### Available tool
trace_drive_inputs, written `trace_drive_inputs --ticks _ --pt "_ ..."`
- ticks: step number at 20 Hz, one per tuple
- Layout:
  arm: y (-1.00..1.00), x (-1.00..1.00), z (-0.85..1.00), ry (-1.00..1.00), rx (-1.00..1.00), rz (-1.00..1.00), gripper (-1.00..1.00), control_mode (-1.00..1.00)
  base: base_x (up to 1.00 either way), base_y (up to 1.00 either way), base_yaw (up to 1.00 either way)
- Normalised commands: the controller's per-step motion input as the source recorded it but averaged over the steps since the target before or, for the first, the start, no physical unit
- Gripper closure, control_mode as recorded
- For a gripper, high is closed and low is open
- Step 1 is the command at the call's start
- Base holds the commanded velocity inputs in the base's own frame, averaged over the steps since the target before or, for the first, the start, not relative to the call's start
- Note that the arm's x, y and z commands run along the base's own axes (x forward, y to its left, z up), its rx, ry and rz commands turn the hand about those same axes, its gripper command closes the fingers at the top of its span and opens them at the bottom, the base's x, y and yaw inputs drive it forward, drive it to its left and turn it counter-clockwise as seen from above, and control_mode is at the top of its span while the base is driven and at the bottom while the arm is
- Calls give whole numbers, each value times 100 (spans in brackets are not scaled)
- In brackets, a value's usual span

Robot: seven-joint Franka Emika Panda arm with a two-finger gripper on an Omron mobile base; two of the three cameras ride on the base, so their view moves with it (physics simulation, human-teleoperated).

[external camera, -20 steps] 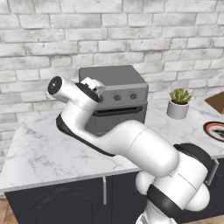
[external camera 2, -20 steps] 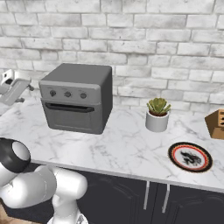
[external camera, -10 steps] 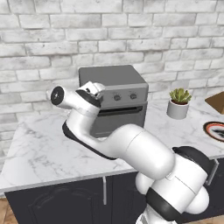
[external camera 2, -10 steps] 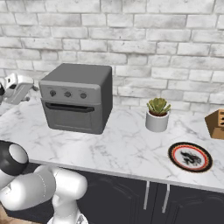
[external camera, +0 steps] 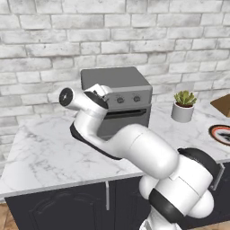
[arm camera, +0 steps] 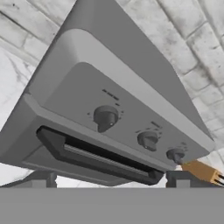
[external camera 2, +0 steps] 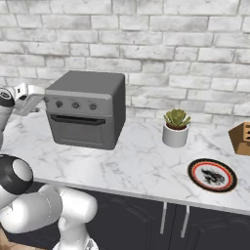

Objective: Pick up the bagel from the plate, place it on the toaster oven rack, close the door, and set the timer.

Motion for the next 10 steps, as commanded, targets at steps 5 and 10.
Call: trace_drive_inputs --ticks 5,10 --pt "-4 4 -5 0 4 -4 -100 -100 0 0 0" --pt "-13 3 -6 0 5 -4 -100 -100 0 0 0"
